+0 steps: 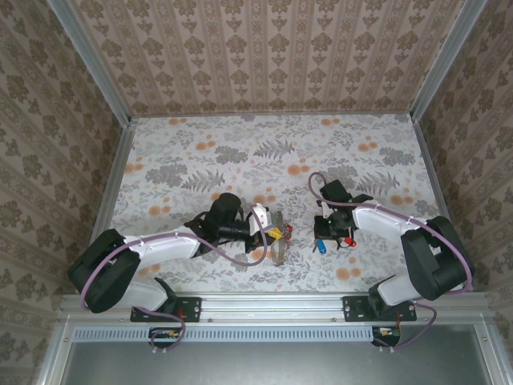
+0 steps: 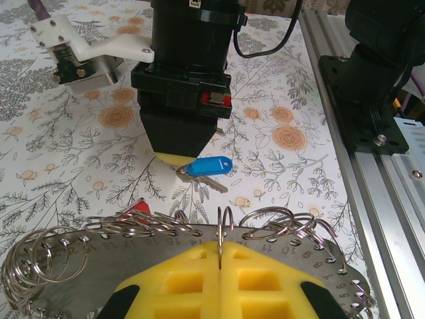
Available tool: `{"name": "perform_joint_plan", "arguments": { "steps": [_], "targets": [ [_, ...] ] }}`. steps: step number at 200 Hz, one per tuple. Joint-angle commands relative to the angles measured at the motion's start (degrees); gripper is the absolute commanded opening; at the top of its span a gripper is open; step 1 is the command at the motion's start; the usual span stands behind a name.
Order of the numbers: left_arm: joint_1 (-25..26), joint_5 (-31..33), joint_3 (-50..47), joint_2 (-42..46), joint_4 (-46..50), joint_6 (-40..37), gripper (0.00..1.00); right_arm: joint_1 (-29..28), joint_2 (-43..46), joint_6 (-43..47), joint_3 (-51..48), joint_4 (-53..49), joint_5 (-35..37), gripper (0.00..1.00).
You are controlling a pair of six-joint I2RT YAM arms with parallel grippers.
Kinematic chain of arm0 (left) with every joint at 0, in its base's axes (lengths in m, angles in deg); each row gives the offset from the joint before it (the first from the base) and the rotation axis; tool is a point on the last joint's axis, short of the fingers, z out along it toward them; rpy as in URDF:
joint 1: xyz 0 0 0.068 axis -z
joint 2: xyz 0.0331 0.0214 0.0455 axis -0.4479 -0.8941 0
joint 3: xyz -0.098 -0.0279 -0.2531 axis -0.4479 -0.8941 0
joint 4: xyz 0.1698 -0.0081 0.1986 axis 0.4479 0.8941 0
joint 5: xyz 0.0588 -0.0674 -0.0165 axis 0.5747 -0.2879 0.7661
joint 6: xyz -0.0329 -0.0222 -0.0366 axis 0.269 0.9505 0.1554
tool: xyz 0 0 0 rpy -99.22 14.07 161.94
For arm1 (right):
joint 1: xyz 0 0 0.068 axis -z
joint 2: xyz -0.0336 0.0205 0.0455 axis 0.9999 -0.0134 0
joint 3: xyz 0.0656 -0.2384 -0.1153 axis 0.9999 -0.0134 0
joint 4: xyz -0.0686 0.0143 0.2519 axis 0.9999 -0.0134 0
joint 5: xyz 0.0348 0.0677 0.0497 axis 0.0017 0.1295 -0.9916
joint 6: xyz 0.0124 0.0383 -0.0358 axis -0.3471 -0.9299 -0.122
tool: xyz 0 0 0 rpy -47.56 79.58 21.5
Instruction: Put the keys on the keyring
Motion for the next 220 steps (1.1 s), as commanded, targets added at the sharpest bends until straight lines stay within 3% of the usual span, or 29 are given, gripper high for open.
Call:
{"name": "perform_joint_plan", "arguments": {
  "steps": [1, 59, 126, 220],
  "targets": [
    [0.4, -0.9, 0.56, 0.15, 0.37, -0.22, 0.0, -0.05, -1.0, -0.07, 1.49, -0.38, -1.25, 0.13],
    [0.49, -0.94, 0.62, 0.07, 0.38, -0.3, 0.0, -0.15, -1.02, -0.01, 1.41, -0.51, -1.1, 0.12],
    [0.44, -0.8, 0.64, 0.06, 0.15, -0.25, 0.0, -0.11, 1.07, 0.72, 0.91, 0.0, -1.56, 0.01],
    [0.41, 0.31, -0.19, -0.99, -4.26, 1.54, 0.0, -0.06, 29.9, 10.58, -12.57, 20.16, -12.84, 0.0]
  ]
}}
